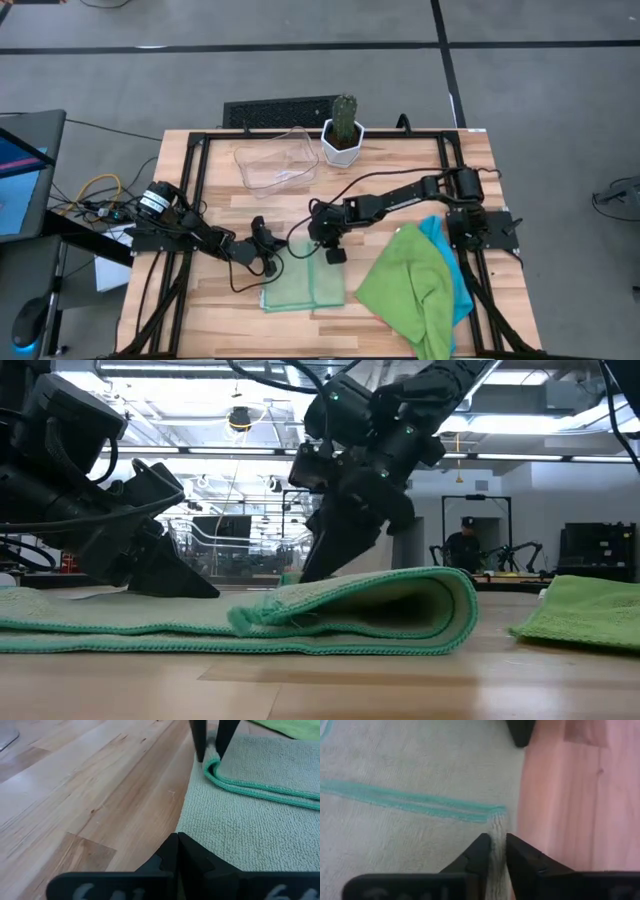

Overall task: Fold microfiber towels
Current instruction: Fold the light green microfiber towel

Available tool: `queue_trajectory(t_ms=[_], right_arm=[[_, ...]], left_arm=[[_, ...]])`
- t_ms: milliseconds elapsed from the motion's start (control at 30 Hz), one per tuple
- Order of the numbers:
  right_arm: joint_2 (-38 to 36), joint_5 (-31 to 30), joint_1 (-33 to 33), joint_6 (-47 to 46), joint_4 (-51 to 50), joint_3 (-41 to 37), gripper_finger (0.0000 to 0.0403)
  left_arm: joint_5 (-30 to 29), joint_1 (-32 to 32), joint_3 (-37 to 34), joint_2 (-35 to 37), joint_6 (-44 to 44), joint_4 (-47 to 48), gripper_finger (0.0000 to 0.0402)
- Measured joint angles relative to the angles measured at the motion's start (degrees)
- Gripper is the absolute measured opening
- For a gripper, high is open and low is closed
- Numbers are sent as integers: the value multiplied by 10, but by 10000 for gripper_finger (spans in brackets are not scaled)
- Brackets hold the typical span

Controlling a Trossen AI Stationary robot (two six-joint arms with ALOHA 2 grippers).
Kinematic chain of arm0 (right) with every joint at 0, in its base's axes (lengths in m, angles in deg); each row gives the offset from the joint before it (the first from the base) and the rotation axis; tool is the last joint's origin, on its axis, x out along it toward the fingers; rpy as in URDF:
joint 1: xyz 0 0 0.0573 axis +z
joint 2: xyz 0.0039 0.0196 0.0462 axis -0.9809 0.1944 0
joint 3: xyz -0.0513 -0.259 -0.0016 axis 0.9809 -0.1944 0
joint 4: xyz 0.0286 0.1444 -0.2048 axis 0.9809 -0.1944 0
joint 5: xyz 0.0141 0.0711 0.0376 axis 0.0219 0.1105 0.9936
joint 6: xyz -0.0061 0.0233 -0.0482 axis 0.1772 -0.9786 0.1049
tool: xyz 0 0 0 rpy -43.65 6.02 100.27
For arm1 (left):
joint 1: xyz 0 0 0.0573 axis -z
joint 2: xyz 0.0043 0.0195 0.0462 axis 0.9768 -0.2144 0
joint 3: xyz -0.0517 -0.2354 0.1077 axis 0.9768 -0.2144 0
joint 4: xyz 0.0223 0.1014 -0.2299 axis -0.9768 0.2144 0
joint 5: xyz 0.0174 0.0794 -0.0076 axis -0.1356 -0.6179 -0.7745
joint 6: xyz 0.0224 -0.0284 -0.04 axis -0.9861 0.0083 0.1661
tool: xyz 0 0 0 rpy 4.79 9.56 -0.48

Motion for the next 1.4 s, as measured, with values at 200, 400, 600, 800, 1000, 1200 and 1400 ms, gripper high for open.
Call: queue_trajectory(t_ms=[200, 400, 600, 800, 1000, 1200, 1400], right_arm=[[-54, 15, -12, -31, 8, 0, 135], [-127, 16, 5, -85, 79, -65, 141], [-133, -87, 52, -168, 393, -250, 115], [-59, -138, 64, -194, 525, -285, 92], [11, -137, 51, -202, 532, -256, 78], [39, -130, 40, -202, 532, -235, 74], [-8, -127, 43, -188, 530, -236, 74]], left_arm=[[0, 0, 0, 0, 0, 0, 0], [-1, 0, 0, 0, 0, 0, 0], [-2, 0, 0, 0, 0, 1, 0], [-4, 0, 0, 0, -1, 1, 0], [-4, 0, 1, 0, 2, 1, 0], [-4, 0, 2, 0, 2, 2, 0], [-4, 0, 2, 0, 1, 2, 0]])
